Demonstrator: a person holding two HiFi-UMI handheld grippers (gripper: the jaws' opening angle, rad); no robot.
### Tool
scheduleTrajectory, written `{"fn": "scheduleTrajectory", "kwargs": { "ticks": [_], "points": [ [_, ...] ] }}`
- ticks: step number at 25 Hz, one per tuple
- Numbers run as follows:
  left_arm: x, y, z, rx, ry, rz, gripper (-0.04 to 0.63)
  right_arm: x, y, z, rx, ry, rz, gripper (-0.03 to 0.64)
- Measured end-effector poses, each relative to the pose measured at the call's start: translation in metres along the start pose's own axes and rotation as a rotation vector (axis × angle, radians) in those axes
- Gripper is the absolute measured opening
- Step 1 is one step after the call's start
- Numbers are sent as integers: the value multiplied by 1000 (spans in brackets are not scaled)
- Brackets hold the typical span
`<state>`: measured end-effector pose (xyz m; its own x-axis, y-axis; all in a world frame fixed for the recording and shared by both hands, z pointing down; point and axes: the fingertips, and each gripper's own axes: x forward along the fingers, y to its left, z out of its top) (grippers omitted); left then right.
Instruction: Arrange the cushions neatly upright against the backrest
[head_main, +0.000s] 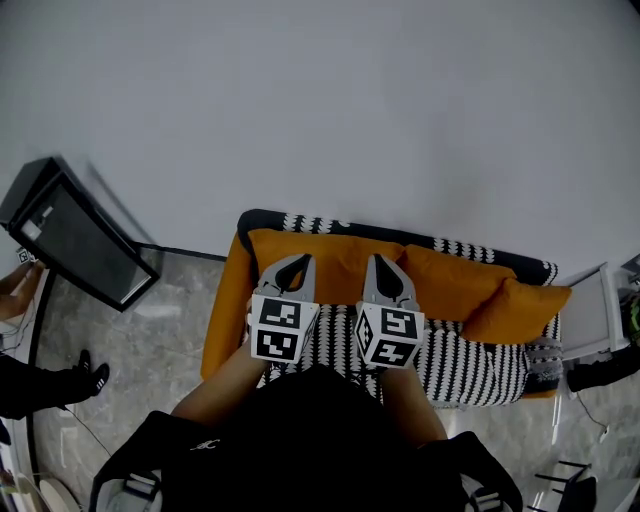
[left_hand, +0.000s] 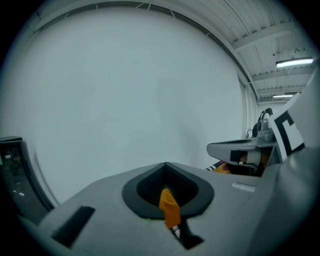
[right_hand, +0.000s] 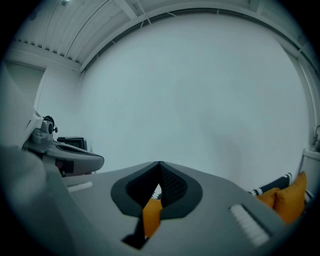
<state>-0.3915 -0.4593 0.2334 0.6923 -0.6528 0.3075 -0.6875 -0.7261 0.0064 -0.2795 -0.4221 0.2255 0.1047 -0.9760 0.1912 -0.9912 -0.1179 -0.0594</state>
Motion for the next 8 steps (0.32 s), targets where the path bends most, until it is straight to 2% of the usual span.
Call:
{"fn": "scheduleTrajectory", "kwargs": {
  "ticks": [8],
  "points": [
    [-6,0,-3,-11,1,13,8,-7,4,-3,0,10,19,6]
  ]
}}
